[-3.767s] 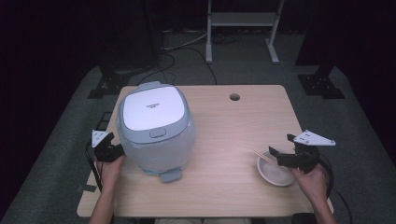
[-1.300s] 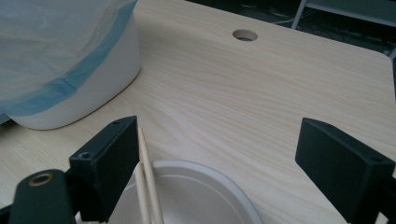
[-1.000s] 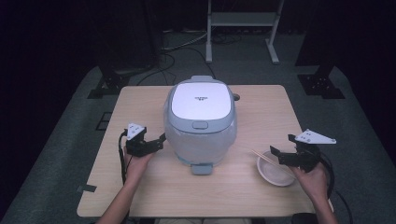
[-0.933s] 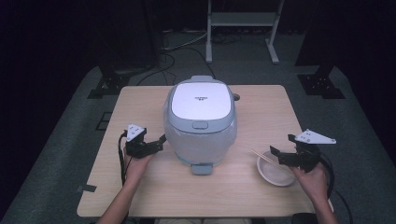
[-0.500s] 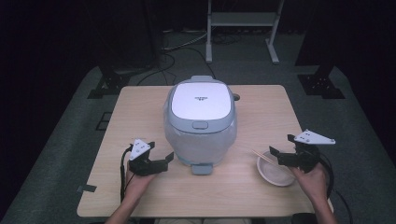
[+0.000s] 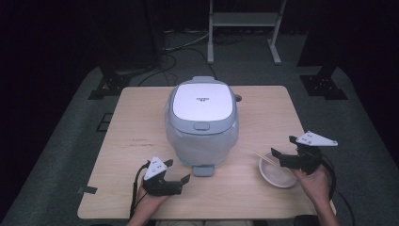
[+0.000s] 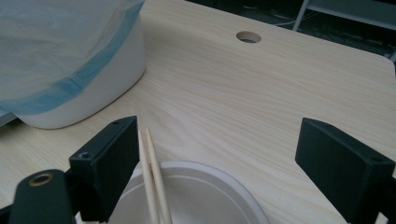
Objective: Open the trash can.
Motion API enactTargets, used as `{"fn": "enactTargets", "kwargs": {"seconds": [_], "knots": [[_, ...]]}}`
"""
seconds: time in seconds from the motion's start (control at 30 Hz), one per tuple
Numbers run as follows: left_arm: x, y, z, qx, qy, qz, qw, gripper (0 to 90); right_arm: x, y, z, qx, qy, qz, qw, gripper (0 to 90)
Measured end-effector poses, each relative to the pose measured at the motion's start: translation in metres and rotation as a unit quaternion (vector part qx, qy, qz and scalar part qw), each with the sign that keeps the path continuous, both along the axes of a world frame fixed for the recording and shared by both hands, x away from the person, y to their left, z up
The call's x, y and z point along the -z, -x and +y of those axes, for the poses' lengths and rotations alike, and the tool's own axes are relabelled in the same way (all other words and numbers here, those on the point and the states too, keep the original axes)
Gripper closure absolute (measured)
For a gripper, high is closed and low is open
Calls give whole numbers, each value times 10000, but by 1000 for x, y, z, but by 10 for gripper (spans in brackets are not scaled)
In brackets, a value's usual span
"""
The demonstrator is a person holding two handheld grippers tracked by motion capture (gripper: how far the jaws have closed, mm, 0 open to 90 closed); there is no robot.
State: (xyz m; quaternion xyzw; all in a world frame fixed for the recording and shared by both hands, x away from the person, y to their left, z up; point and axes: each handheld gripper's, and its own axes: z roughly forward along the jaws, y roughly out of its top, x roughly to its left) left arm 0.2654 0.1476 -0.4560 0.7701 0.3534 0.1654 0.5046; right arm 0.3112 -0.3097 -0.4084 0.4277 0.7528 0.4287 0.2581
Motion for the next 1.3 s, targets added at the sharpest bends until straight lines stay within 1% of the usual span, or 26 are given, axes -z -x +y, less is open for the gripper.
{"fn": "enactTargets", "kwargs": {"seconds": [0.03, 0.07, 0.1, 0.13, 0.17, 0.2, 0.23, 0.3, 0.33, 0.37, 0.43, 0.53, 0.57, 0.6, 0.63, 0.7, 0.73, 0.8, 0.83, 0.87, 0.93, 0.97, 1.0, 1.03, 1.13, 1.3], "knots": [[1, 1, -3, 73, 10, 24, 10000, 148, 0, 0, 0, -1, 1, -3, 10000, 124], [1, 2, -6, 132, -26, 35, 9999, 150, 0, 0, 0, -4, -3, 0, 10000, 124], [2, 2, -7, 209, -27, 26, 9998, 176, 0, 0, 0, -8, -3, -2, 10000, 124], [2, 3, -10, 295, 8, 55, 9995, 224, 0, 0, 0, -8, -2, 0, 10000, 123], [3, 2, -11, 300, -7, 71, 9995, 232, 0, 0, 0, -12, -1, 1, 10000, 124], [3, 2, -13, 364, -15, 82, 9993, 247, 0, 0, 0, -14, 0, 4, 10000, 124], [4, 2, -15, 464, 5, 85, 9989, 303, 0, 0, 0, -14, 0, 7, 10000, 123], [4, 1, -20, 551, -5, 96, 9984, 364, 0, 0, 0, -15, -3, 12, 10000, 124], [5, 0, -23, 634, 8, 88, 9979, 412, 0, 0, 0, -18, -2, 11, 10000, 124], [5, -1, -25, 690, -29, 75, 9976, 458, 1, 0, 0, -22, 2, 9, 10000, 124], [6, -4, -31, 749, -71, 83, 9971, 519, 1, 0, 0, -29, 9, 16, 10000, 124], [8, -10, -41, 856, -210, 108, 9960, 622, 1, 0, 1, -37, 9, 17, 10000, 125], [9, -11, -44, 886, -232, 98, 9958, 651, 1, 0, 1, -41, 11, 17, 10000, 125], [10, -12, -47, 896, -330, 56, 9954, 671, 1, 0, 1, -45, 12, 17, 10000, 126], [11, -13, -50, 908, -376, 11, 9952, 692, 1, 0, 1, -47, 17, 11, 10000, 126], [11, -17, -54, 884, -359, 19, 9954, 699, 1, 0, 0, -50, 13, 24, 10000, 126], [11, -19, -57, 839, -405, -23, 9956, 699, 1, 0, 0, -53, 14, 28, 10000, 126], [13, -23, -60, 794, -476, 10, 9957, 700, 1, 0, 0, -56, 14, 31, 10000, 126], [14, -24, -61, 789, -477, -19, 9957, 701, 1, 0, 0, -62, 12, 25, 10000, 126], [13, -25, -63, 748, -567, -60, 9956, 701, 1, 0, 0, -67, 14, 21, 10000, 126], [13, -27, -64, 690, -611, -86, 9957, 701, 1, 0, -1, -61, -2, 19, 10000, 126], [13, -29, -64, 653, -625, -100, 9959, 701, 2, 0, -1, -58, -2, 21, 10000, 126], [13, -30, -65, 635, -618, -55, 9961, 698, 2, 0, -1, -57, -6, 27, 10000, 126], [14, -31, -66, 628, -598, -69, 9962, 700, 1, 0, -1, -69, -3, 19, 10000, 126], [15, -30, -67, 610, -666, -176, 9958, 709, 1, 0, 0, -76, 3, 3, 10000, 126], [15, -34, -70, 592, -681, -197, 9957, 709, 1, 0, 2, -92, 0, 17, 10000, 126]]}}
